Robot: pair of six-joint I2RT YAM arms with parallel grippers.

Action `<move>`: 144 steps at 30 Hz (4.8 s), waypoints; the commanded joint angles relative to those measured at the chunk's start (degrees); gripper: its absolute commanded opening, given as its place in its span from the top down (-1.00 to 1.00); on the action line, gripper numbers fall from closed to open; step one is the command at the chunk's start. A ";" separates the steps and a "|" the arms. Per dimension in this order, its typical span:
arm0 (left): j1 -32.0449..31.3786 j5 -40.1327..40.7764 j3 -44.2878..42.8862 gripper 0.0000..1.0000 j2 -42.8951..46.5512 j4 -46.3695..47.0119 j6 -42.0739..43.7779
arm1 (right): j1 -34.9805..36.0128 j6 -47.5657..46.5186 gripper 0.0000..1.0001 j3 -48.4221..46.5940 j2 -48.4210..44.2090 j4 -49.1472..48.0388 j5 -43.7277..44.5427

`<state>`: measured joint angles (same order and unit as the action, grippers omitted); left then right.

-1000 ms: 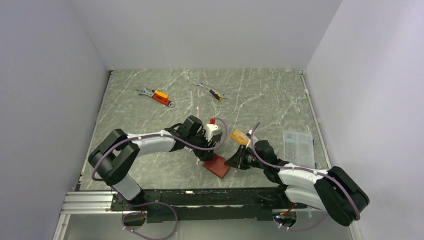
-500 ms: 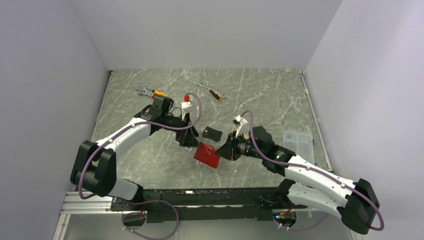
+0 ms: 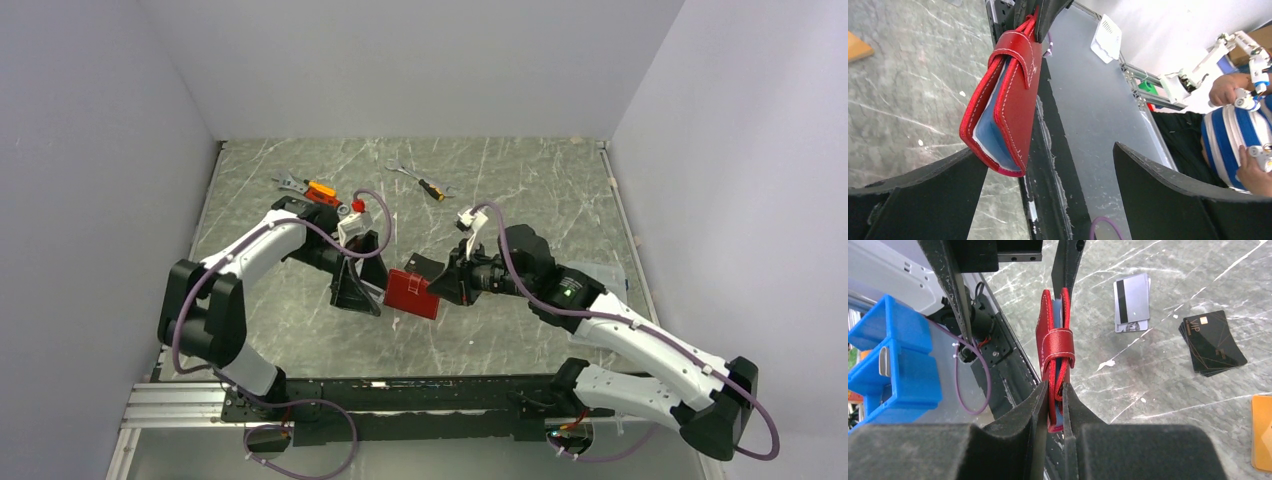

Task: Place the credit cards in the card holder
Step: Pick up the card holder from the center of the board, then open the card holder at the center of the board.

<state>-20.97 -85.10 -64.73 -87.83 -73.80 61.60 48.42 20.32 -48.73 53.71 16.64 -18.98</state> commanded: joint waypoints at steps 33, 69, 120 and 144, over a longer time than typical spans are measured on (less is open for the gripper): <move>2.85 26.49 -11.85 -0.99 12.25 37.73 -46.23 | 4.42 -5.90 1.00 -13.27 -0.32 5.39 9.40; -2.23 12.22 -0.45 1.00 20.82 38.64 -45.25 | 4.41 -4.67 0.62 -15.32 1.46 -1.58 9.36; -48.54 110.07 33.05 1.00 46.25 92.45 31.06 | -6.76 44.50 -0.08 -2.34 10.21 -24.37 -3.80; -24.42 55.05 -15.99 -0.99 34.25 21.75 -48.06 | -9.83 7.03 1.00 -10.81 5.47 -0.85 -17.99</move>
<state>-49.39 -15.94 -79.18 -50.81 -46.15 23.40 37.63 37.10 -58.17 58.87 11.38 -31.99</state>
